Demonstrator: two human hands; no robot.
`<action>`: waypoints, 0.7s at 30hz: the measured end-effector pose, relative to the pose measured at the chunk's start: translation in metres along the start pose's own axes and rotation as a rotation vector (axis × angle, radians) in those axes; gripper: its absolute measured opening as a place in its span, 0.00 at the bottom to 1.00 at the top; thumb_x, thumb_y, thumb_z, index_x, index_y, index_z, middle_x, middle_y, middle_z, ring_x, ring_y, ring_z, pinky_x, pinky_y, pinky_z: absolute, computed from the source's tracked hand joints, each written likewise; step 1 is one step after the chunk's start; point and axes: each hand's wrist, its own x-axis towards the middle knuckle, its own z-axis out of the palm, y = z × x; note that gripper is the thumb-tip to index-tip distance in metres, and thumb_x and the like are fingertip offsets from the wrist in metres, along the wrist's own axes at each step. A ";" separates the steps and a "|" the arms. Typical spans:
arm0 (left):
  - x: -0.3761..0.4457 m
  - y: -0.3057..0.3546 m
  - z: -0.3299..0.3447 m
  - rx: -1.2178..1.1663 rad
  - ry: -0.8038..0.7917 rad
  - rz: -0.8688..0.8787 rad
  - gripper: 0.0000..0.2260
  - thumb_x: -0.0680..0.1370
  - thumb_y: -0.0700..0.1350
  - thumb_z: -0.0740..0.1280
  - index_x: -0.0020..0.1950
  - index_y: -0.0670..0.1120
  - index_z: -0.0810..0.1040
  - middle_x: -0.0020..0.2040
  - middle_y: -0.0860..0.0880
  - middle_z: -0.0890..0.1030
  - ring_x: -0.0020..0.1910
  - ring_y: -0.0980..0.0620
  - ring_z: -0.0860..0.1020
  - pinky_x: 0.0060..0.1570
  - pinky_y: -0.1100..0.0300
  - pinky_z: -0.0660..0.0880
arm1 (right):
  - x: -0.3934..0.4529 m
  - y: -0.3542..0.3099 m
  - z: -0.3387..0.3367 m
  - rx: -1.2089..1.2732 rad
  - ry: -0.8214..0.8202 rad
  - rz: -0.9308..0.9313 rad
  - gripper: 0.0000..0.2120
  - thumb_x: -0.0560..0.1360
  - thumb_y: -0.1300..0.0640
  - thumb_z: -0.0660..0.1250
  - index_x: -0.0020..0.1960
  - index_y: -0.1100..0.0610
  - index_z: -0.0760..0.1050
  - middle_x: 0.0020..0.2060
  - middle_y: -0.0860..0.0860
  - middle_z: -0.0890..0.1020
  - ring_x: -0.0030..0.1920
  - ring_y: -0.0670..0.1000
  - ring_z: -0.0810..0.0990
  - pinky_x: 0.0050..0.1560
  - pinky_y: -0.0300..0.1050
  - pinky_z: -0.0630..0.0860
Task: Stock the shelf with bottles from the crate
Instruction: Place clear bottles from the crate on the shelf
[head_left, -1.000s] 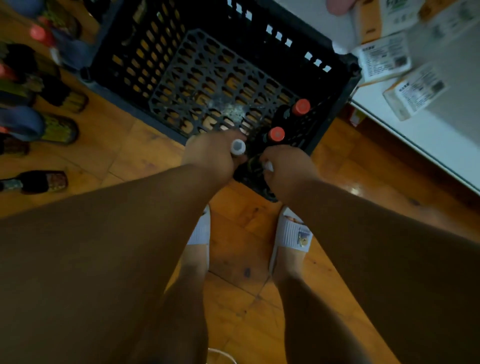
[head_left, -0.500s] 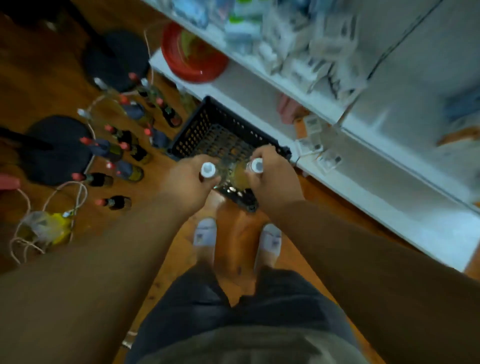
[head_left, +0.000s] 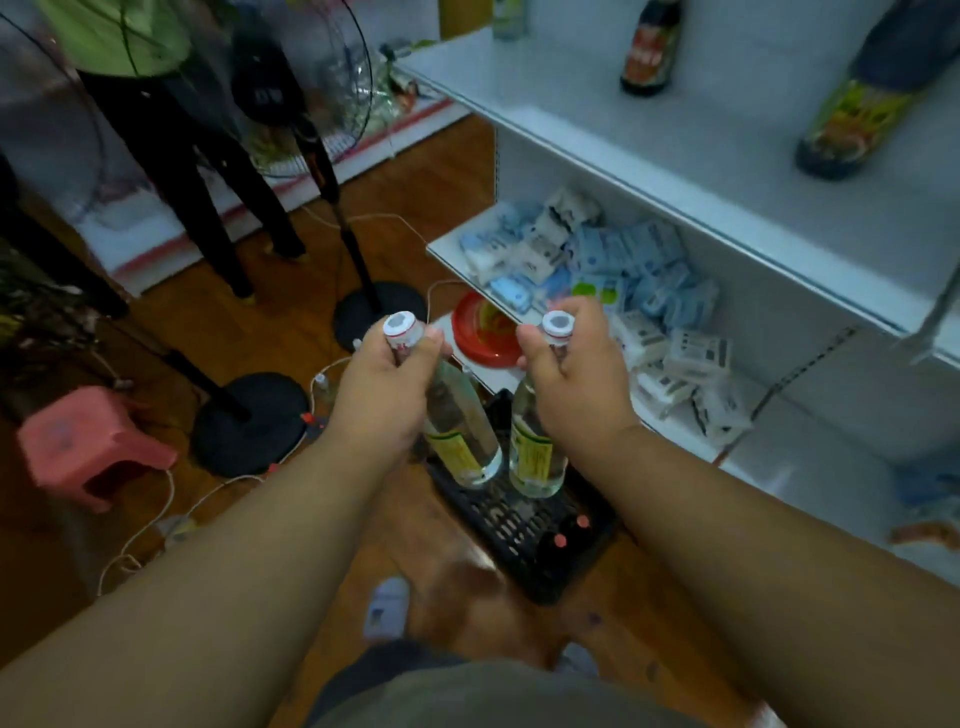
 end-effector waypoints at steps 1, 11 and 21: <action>0.009 0.005 -0.007 -0.049 0.030 -0.027 0.15 0.76 0.62 0.64 0.46 0.52 0.79 0.47 0.48 0.83 0.46 0.49 0.82 0.47 0.48 0.78 | 0.005 -0.011 0.008 -0.008 0.013 -0.002 0.10 0.78 0.49 0.65 0.50 0.52 0.67 0.38 0.49 0.78 0.38 0.47 0.76 0.34 0.35 0.66; 0.103 0.013 -0.106 0.102 0.039 0.119 0.18 0.77 0.48 0.68 0.34 0.36 0.77 0.31 0.44 0.81 0.31 0.50 0.79 0.32 0.61 0.73 | 0.054 -0.070 0.105 -0.025 0.189 0.135 0.11 0.75 0.51 0.67 0.40 0.54 0.68 0.31 0.53 0.79 0.35 0.52 0.80 0.39 0.45 0.77; 0.180 0.026 -0.086 0.146 -0.102 0.172 0.14 0.72 0.45 0.68 0.30 0.36 0.75 0.27 0.43 0.79 0.33 0.42 0.79 0.38 0.48 0.77 | 0.110 -0.070 0.123 -0.076 0.186 0.217 0.09 0.75 0.54 0.67 0.39 0.52 0.70 0.31 0.49 0.77 0.35 0.53 0.79 0.36 0.45 0.74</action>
